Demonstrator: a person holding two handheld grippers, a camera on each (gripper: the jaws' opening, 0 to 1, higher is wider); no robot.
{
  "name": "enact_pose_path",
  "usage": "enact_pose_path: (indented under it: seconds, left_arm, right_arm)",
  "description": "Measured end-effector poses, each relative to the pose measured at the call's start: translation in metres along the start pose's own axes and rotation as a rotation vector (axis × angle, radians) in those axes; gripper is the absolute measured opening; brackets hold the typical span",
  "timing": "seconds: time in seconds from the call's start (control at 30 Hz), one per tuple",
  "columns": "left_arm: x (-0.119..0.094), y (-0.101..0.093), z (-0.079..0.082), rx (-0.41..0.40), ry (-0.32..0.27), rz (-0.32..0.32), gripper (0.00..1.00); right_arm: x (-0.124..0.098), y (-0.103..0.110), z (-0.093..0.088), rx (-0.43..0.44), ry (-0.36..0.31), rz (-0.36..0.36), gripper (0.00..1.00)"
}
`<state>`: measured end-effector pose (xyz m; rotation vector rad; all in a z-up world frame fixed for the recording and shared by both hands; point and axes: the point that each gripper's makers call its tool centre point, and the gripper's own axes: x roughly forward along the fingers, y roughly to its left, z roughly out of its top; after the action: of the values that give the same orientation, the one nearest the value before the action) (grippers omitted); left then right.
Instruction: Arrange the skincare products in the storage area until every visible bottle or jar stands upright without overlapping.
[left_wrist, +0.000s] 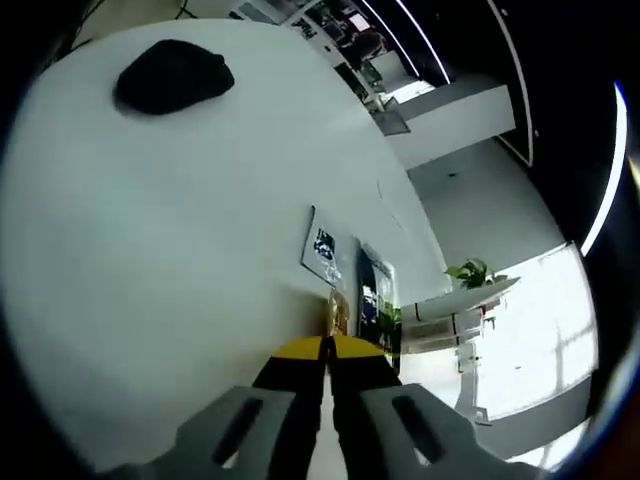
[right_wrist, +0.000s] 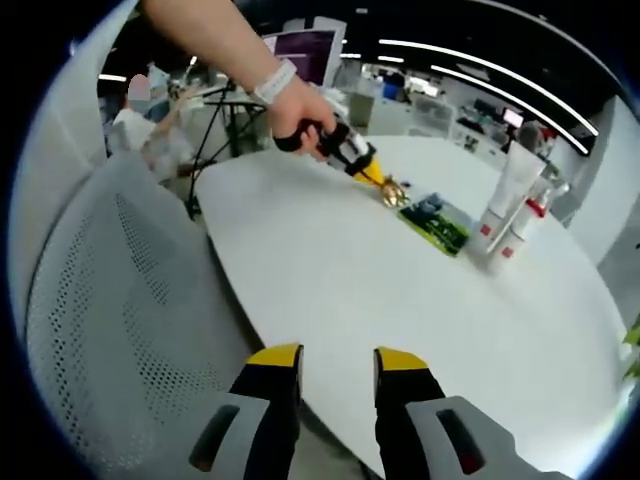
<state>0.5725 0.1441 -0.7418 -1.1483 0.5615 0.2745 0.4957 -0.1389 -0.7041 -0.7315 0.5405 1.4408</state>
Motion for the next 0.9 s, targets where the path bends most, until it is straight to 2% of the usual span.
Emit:
enact_pose_path:
  seconds: [0.13, 0.27, 0.53, 0.63, 0.77, 0.9]
  left_arm:
    - [0.001, 0.002, 0.001, 0.026, 0.010, 0.011, 0.00]
    - [0.001, 0.010, 0.000, 0.035, 0.020, 0.055, 0.00]
    - [-0.004, 0.010, 0.006, 0.042, -0.002, 0.071, 0.00]
    - [-0.009, 0.009, 0.011, 0.046, -0.021, 0.074, 0.04]
    - [-0.021, -0.001, 0.015, 0.084, -0.049, 0.040, 0.09]
    - [-0.042, -0.024, 0.001, 0.188, -0.052, -0.048, 0.12]
  right_arm:
    - [0.002, 0.006, -0.001, -0.017, 0.009, 0.021, 0.29]
    - [0.001, 0.005, -0.001, -0.007, 0.001, 0.019, 0.28]
    - [0.001, 0.004, 0.000, -0.007, -0.002, 0.014, 0.28]
    - [0.001, 0.004, 0.001, -0.011, -0.004, 0.013, 0.28]
    - [0.000, 0.003, 0.002, -0.008, -0.011, 0.010, 0.28]
    - [0.000, 0.003, 0.005, -0.010, -0.024, 0.009, 0.30]
